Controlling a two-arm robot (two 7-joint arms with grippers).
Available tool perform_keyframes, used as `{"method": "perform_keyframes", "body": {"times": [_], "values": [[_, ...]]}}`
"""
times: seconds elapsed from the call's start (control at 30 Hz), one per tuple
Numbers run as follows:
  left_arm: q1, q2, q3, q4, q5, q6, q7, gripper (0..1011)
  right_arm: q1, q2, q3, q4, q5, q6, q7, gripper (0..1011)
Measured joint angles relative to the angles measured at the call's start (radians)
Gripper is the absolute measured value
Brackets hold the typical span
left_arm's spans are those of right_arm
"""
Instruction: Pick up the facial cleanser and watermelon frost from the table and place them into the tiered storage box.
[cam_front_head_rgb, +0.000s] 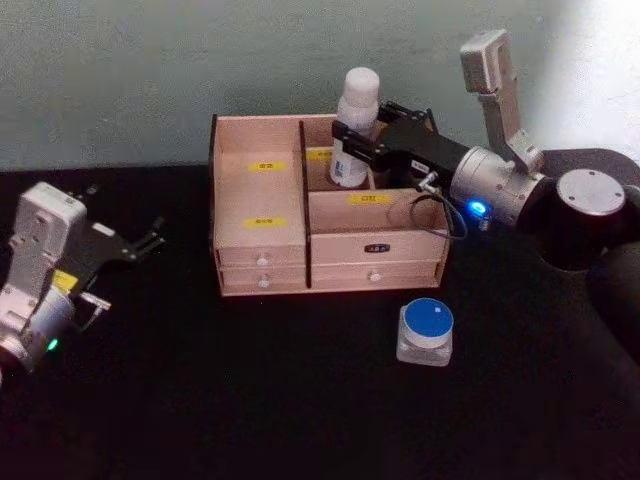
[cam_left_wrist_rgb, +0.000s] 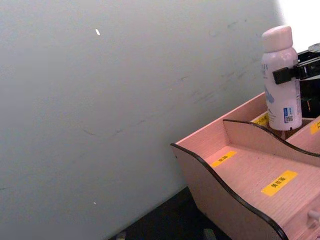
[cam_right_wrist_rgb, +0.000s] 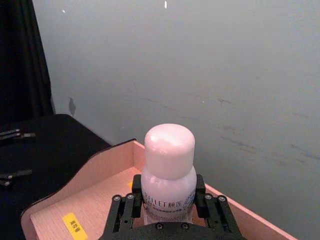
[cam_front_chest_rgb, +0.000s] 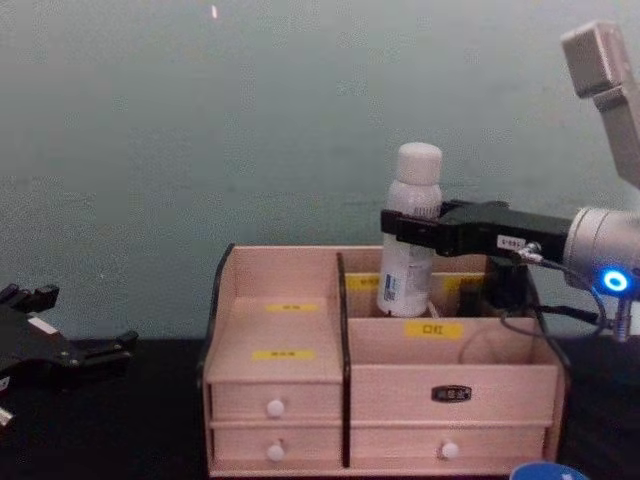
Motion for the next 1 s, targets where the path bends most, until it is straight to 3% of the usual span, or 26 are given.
{"method": "perform_keyframes", "body": {"times": [1.0], "values": [[0.000, 0.000, 0.000, 0.000, 0.000, 0.000, 0.000, 1002, 0.030, -0.032, 0.001, 0.081, -0.028, 0.022, 0.015, 596]]}}
